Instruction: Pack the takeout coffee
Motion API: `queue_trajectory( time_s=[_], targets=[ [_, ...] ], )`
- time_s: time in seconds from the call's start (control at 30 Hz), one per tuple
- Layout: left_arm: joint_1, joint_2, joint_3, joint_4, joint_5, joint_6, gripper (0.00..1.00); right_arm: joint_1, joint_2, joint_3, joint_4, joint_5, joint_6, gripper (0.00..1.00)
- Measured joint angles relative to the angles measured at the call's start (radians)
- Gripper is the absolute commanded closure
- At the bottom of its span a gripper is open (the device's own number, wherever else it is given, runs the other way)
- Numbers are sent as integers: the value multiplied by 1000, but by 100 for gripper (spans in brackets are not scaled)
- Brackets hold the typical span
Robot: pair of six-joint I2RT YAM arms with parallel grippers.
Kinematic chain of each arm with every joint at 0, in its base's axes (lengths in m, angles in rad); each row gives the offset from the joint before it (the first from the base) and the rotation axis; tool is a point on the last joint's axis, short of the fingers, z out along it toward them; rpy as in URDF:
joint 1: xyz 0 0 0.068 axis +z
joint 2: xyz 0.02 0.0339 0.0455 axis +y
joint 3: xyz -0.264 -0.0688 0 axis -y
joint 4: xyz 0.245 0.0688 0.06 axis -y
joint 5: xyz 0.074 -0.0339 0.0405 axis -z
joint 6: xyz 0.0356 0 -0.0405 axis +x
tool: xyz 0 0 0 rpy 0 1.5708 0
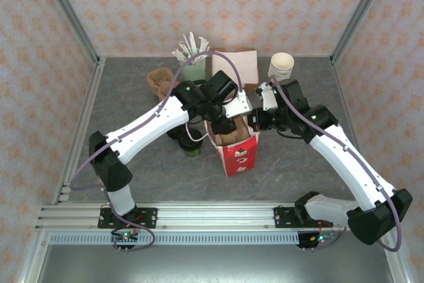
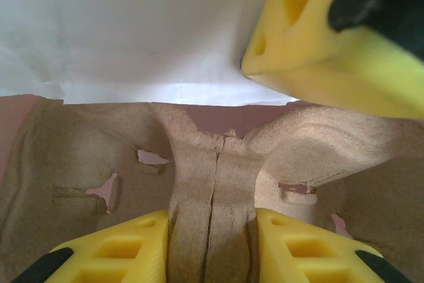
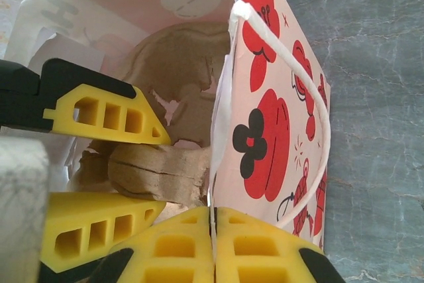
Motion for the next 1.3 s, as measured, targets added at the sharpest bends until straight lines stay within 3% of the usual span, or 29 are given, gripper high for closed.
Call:
queue_trajectory(
  time_s=[0.6,1.3],
  targets=[
    [28,66,43,-43,65,100,65,-6,0,-32,3,14,0,100],
    [52,91,-9,6,101,94,67,9,-43,-46,1,132,2,100]
  ],
)
